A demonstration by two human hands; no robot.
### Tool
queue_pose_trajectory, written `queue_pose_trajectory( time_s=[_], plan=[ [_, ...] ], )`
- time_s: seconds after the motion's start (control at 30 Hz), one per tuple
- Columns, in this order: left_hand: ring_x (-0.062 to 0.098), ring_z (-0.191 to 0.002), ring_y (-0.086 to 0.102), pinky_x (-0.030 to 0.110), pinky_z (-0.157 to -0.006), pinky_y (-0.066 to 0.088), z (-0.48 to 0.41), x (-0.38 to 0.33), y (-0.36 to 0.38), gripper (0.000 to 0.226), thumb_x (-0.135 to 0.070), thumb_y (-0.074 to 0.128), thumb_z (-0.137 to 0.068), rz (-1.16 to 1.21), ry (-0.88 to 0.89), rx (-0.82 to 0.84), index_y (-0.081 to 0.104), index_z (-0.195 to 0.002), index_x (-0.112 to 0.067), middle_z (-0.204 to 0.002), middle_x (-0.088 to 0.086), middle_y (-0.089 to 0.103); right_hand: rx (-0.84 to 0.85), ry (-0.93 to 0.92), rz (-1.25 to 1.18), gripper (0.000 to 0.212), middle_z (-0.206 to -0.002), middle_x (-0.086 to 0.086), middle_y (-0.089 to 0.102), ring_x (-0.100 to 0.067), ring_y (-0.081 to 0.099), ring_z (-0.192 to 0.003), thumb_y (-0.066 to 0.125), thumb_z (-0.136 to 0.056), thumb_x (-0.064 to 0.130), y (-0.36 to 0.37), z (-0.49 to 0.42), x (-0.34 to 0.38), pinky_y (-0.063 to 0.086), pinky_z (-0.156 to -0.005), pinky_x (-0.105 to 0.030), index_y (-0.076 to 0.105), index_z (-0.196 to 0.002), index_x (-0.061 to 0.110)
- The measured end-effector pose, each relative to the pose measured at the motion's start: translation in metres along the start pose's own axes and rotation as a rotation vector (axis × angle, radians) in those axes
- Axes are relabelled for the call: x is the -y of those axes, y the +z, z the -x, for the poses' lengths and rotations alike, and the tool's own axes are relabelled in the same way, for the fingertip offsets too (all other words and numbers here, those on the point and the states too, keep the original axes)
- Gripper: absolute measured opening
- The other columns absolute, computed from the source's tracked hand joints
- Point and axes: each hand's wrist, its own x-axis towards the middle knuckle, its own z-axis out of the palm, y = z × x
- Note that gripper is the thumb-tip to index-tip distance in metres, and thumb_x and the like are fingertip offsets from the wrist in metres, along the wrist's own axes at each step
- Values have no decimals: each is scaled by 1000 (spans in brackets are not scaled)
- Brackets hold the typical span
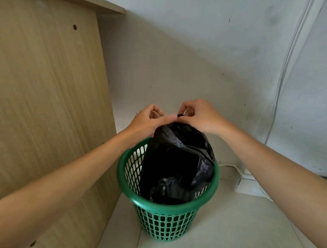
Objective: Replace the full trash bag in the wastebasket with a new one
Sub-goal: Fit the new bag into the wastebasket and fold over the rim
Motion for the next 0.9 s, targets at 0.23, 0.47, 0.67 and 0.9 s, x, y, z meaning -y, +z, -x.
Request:
queue_pose_trajectory(
  time_s=[0.23, 0.47, 0.67, 0.9],
  plan=[
    [27, -94, 74, 24, -67, 57, -5, 9, -15, 48, 16, 69, -84, -62, 90, -83, 64, -62, -27, -97, 2, 77, 74, -98, 43, 36, -94, 2, 75, -21, 70, -84, 73, -77, 1, -5, 9, 1, 56, -86, -40, 60, -66, 33],
    [4, -101, 66, 11, -96, 48, -5, 2, -25, 41, 2, 63, -96, -420, 185, -79, 82, -93, -35, -104, -14, 75, 225, -92, 685, 29, -105, -1, 69, -29, 66, -97, 64, -87, 15, -5, 29, -25, 53, -68, -36, 72, -112, 30],
    [21, -124, 53, 26, -98, 40, -1, 0, -25, 71, 10, 69, -85, -672, 230, -17, 50, -150, -12, -139, 2, 56, 215, 245, 365, 99, -129, -9, 61, -35, 61, -114, 84, -70, 13, -32, 29, -44, 55, -91, -43, 34, -154, 31],
    [16, -107, 63, 33, -97, 50, 0, 7, -22, 62, -13, 75, -87, -539, 81, -31, 55, -145, -24, -134, -2, 60, 147, 303, 186, 48, -133, -3, 67, -25, 59, -124, 79, -86, 38, -39, 28, -65, 44, -96, -31, 68, -131, 25]
  ],
)
